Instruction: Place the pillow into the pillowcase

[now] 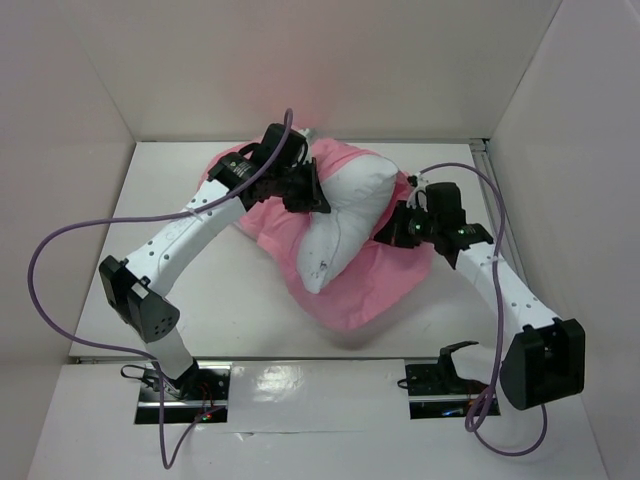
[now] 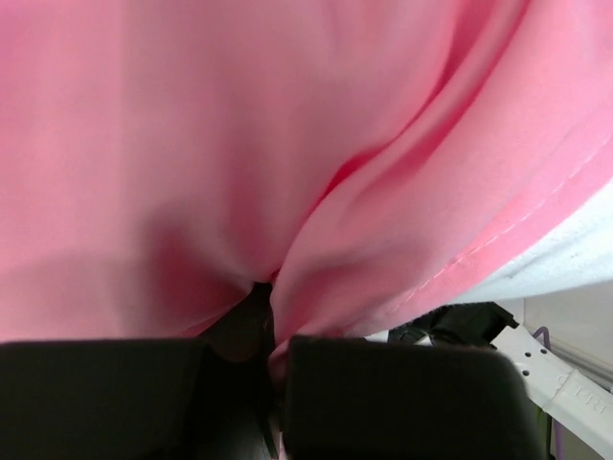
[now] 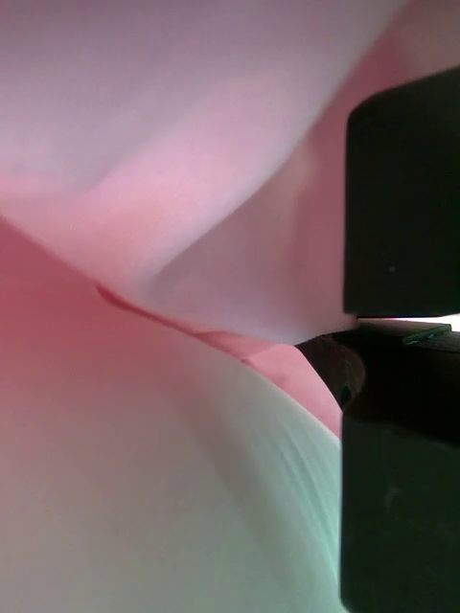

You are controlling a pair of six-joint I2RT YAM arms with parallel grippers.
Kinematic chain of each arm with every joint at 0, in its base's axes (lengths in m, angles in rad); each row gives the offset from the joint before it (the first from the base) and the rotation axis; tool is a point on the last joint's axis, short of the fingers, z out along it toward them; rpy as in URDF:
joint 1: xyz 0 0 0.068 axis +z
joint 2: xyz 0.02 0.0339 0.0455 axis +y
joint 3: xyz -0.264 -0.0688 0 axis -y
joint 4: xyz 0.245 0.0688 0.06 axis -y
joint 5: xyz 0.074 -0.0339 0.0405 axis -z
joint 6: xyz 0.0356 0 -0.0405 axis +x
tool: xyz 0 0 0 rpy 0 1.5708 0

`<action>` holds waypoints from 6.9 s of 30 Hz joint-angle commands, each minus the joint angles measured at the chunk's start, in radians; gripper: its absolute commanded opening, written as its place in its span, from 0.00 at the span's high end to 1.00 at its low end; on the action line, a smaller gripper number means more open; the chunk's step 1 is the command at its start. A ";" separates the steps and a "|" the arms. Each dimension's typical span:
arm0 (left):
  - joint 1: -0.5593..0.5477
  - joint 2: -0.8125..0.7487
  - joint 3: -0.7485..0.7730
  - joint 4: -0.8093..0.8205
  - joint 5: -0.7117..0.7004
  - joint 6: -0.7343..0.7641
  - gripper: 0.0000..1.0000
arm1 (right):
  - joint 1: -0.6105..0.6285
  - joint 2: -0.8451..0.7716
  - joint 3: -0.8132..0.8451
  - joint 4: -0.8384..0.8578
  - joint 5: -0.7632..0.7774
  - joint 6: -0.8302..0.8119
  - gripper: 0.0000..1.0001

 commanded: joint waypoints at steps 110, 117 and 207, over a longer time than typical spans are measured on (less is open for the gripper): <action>-0.223 0.457 0.116 0.062 -0.315 0.232 1.00 | -0.162 -0.066 0.171 -0.111 0.193 0.114 1.00; -0.200 0.374 -0.128 0.062 -0.199 0.309 1.00 | -0.226 0.067 0.318 0.084 0.236 0.216 1.00; -0.115 0.507 -0.038 0.113 -0.023 0.105 1.00 | 0.139 0.147 0.315 -0.390 0.859 0.143 0.38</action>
